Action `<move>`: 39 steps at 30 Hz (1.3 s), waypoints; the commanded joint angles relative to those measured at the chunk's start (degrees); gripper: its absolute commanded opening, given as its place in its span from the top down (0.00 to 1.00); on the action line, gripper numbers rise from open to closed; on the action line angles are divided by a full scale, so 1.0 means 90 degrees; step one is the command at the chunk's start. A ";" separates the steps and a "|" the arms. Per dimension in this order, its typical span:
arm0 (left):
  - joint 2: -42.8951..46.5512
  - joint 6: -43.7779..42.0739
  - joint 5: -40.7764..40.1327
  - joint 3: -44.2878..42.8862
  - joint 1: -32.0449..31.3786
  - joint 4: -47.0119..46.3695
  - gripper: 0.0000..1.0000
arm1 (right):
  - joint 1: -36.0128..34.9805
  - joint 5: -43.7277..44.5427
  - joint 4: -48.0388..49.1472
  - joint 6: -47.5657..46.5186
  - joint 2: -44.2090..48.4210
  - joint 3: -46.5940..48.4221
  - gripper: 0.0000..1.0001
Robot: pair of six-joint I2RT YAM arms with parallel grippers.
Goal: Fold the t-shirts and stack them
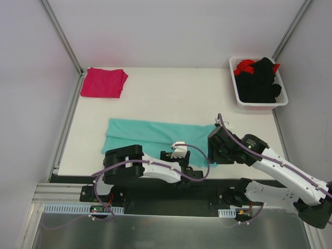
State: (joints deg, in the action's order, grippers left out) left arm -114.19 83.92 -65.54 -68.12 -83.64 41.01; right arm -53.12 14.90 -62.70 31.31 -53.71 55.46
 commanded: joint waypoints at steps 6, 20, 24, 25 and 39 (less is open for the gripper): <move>0.0148 0.0383 -0.0237 0.0156 0.0142 0.0179 0.20 | -0.0025 0.0122 -0.0221 0.0115 0.0167 0.0224 0.46; 0.0383 0.0861 -0.0247 0.0342 0.0182 0.0667 0.20 | -0.0074 0.0074 -0.0114 0.0144 0.0148 0.0136 0.46; 0.0374 0.1056 -0.0238 0.0342 0.0182 0.0882 0.20 | -0.0103 0.0054 -0.0046 0.0144 0.0109 0.0068 0.46; 0.0374 0.1153 -0.0228 0.0342 0.0182 0.0989 0.20 | -0.0094 0.0044 0.0013 0.0144 0.0099 0.0010 0.46; 0.0697 0.2121 -0.0257 0.0323 0.0162 0.2054 0.20 | -0.0201 -0.0317 0.1291 0.0193 -0.0534 -0.1064 0.46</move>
State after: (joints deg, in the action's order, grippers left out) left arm -109.06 101.03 -66.32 -63.72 -82.28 56.16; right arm -54.52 13.67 -56.42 32.27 -55.51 49.67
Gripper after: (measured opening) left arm 0.806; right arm 0.539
